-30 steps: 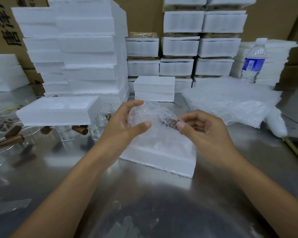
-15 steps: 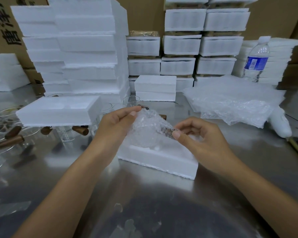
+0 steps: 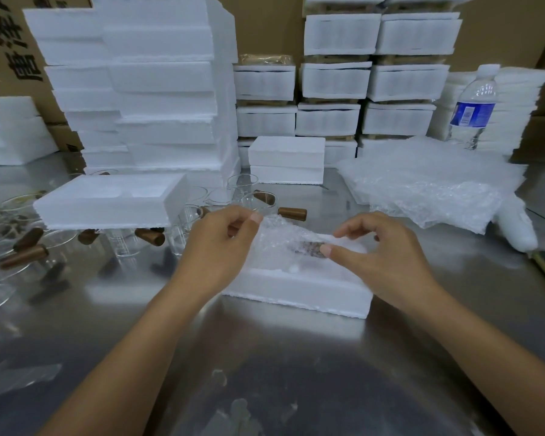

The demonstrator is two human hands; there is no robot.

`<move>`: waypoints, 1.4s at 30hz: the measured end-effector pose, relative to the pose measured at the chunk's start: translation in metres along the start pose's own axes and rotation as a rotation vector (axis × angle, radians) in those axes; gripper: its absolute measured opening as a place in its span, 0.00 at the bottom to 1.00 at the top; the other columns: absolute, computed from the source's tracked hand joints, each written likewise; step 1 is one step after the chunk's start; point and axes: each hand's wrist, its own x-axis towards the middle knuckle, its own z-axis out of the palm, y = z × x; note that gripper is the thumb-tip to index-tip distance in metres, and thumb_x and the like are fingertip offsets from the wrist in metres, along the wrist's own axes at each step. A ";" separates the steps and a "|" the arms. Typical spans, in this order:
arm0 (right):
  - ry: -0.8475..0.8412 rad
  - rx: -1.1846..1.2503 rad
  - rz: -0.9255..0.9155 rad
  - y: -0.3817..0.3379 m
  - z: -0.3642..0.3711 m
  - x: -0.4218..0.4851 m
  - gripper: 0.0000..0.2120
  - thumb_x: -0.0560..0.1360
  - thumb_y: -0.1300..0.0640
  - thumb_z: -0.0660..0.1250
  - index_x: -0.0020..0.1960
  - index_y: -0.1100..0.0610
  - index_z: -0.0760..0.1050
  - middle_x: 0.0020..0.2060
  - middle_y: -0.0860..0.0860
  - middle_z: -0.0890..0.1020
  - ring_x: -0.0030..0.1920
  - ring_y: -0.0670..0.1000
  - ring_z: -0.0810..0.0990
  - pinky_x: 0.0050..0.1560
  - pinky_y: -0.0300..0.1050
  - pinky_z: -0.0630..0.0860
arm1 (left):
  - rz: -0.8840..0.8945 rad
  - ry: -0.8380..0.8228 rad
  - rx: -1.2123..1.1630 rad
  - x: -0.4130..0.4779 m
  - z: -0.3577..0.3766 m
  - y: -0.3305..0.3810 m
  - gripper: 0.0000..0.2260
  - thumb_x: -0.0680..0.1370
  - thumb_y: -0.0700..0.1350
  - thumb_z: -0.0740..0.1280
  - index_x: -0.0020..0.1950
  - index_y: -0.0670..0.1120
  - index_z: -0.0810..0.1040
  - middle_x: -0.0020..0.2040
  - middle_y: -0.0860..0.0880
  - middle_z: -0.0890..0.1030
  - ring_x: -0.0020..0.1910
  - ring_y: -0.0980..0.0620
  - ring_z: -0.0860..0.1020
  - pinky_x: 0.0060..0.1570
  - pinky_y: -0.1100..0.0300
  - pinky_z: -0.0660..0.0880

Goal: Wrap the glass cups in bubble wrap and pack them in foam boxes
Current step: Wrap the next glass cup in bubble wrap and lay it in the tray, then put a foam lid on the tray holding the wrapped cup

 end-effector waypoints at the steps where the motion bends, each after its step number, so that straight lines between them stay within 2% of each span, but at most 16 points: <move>1: 0.016 -0.015 0.008 0.001 -0.001 0.001 0.09 0.64 0.48 0.76 0.39 0.45 0.76 0.41 0.41 0.78 0.45 0.37 0.74 0.42 0.21 0.63 | -0.004 0.014 0.009 -0.001 -0.001 0.001 0.08 0.79 0.48 0.63 0.44 0.51 0.81 0.35 0.59 0.78 0.35 0.70 0.73 0.35 0.78 0.66; 3: 0.041 -0.013 0.027 0.003 -0.003 0.003 0.09 0.66 0.48 0.75 0.40 0.45 0.75 0.41 0.40 0.77 0.45 0.37 0.75 0.42 0.20 0.64 | -0.007 0.107 0.004 -0.001 -0.003 0.003 0.08 0.80 0.47 0.62 0.45 0.51 0.80 0.36 0.56 0.79 0.36 0.68 0.74 0.35 0.77 0.66; 6: 0.061 0.070 0.081 0.005 -0.006 0.005 0.04 0.71 0.49 0.70 0.42 0.46 0.76 0.41 0.41 0.79 0.45 0.40 0.76 0.40 0.19 0.64 | 0.075 0.387 0.053 -0.001 -0.013 0.005 0.03 0.79 0.42 0.64 0.51 0.50 0.75 0.45 0.54 0.78 0.44 0.62 0.74 0.44 0.77 0.65; 9: 0.078 0.091 0.090 0.006 -0.007 0.004 0.02 0.74 0.50 0.67 0.42 0.45 0.76 0.41 0.41 0.79 0.45 0.38 0.76 0.40 0.19 0.64 | 0.142 0.560 0.324 0.001 -0.028 -0.002 0.15 0.75 0.41 0.69 0.61 0.45 0.73 0.58 0.47 0.74 0.59 0.51 0.69 0.59 0.63 0.63; 11: 0.068 0.077 0.083 0.005 -0.006 0.004 0.03 0.74 0.51 0.66 0.42 0.45 0.75 0.41 0.41 0.79 0.45 0.36 0.75 0.40 0.19 0.64 | 0.089 0.516 0.474 0.003 -0.036 -0.012 0.22 0.74 0.41 0.71 0.67 0.44 0.70 0.65 0.43 0.71 0.67 0.46 0.64 0.67 0.53 0.59; 14: 0.065 0.070 0.077 0.004 -0.006 0.005 0.05 0.75 0.52 0.66 0.41 0.44 0.74 0.41 0.40 0.79 0.44 0.34 0.74 0.40 0.19 0.64 | -0.059 0.359 0.658 0.004 -0.045 -0.026 0.28 0.75 0.44 0.70 0.72 0.45 0.65 0.73 0.42 0.63 0.74 0.42 0.56 0.73 0.44 0.49; 18: 0.080 0.067 0.074 0.005 -0.006 0.005 0.06 0.75 0.53 0.66 0.40 0.44 0.74 0.40 0.40 0.79 0.44 0.33 0.74 0.40 0.18 0.64 | -0.152 0.267 0.760 0.003 -0.051 -0.035 0.26 0.75 0.45 0.69 0.72 0.46 0.66 0.71 0.43 0.67 0.73 0.41 0.58 0.72 0.41 0.48; 21: 0.074 0.066 0.075 0.005 -0.006 0.005 0.06 0.75 0.53 0.66 0.40 0.44 0.74 0.40 0.40 0.78 0.43 0.32 0.74 0.40 0.19 0.64 | -0.125 0.330 0.770 0.004 -0.051 -0.035 0.22 0.74 0.44 0.70 0.67 0.45 0.72 0.63 0.41 0.74 0.65 0.39 0.67 0.68 0.42 0.58; 25: 0.070 0.070 0.073 0.005 -0.007 0.004 0.06 0.75 0.54 0.66 0.40 0.45 0.74 0.40 0.40 0.79 0.44 0.33 0.74 0.40 0.18 0.64 | -0.032 0.411 0.704 0.006 -0.049 -0.031 0.19 0.74 0.42 0.72 0.64 0.44 0.74 0.58 0.39 0.76 0.60 0.39 0.70 0.62 0.47 0.62; 27: 0.071 0.076 0.072 0.004 -0.007 0.004 0.06 0.75 0.54 0.66 0.40 0.46 0.74 0.39 0.41 0.79 0.43 0.33 0.74 0.40 0.18 0.63 | 0.075 0.480 0.609 0.004 -0.048 -0.025 0.20 0.74 0.42 0.72 0.64 0.43 0.73 0.57 0.40 0.76 0.59 0.42 0.70 0.61 0.52 0.64; 31: 0.087 0.080 0.071 0.004 -0.007 0.005 0.06 0.75 0.54 0.66 0.40 0.46 0.75 0.39 0.40 0.79 0.43 0.34 0.74 0.40 0.19 0.64 | 0.368 0.590 0.247 0.004 -0.049 -0.005 0.21 0.76 0.43 0.69 0.66 0.42 0.67 0.59 0.49 0.70 0.55 0.56 0.67 0.58 0.73 0.62; 33: 0.091 0.088 0.073 0.004 -0.008 0.006 0.05 0.75 0.53 0.66 0.41 0.46 0.75 0.39 0.40 0.79 0.43 0.34 0.74 0.40 0.19 0.64 | 0.533 0.599 0.046 0.002 -0.051 0.005 0.21 0.78 0.43 0.66 0.66 0.42 0.61 0.60 0.53 0.65 0.56 0.58 0.68 0.58 0.65 0.70; 35: 0.093 0.088 0.067 0.004 -0.008 0.006 0.05 0.75 0.53 0.66 0.40 0.45 0.75 0.39 0.40 0.79 0.43 0.33 0.74 0.40 0.19 0.64 | 0.582 0.582 -0.181 0.001 -0.054 0.011 0.21 0.80 0.44 0.62 0.66 0.41 0.55 0.60 0.47 0.66 0.56 0.55 0.72 0.53 0.58 0.75; 37: 0.089 0.080 0.065 0.004 -0.007 0.005 0.05 0.75 0.53 0.66 0.40 0.45 0.75 0.39 0.39 0.79 0.43 0.32 0.74 0.41 0.18 0.63 | 0.429 0.578 -0.448 0.002 -0.059 0.014 0.21 0.81 0.47 0.60 0.67 0.40 0.56 0.60 0.42 0.69 0.55 0.48 0.76 0.50 0.55 0.77; 39: 0.090 0.076 0.059 0.004 -0.007 0.005 0.05 0.75 0.53 0.66 0.40 0.45 0.74 0.39 0.39 0.79 0.43 0.32 0.74 0.41 0.18 0.63 | 0.238 0.533 -0.852 0.004 -0.065 0.013 0.16 0.81 0.45 0.59 0.67 0.47 0.60 0.60 0.47 0.74 0.56 0.50 0.77 0.53 0.54 0.77; 42: 0.082 0.071 0.058 0.004 -0.007 0.005 0.05 0.75 0.52 0.65 0.40 0.44 0.74 0.40 0.39 0.79 0.44 0.32 0.73 0.41 0.18 0.63 | -0.081 0.396 -1.506 0.007 -0.076 0.002 0.15 0.82 0.45 0.56 0.67 0.41 0.69 0.61 0.44 0.79 0.59 0.44 0.79 0.59 0.46 0.75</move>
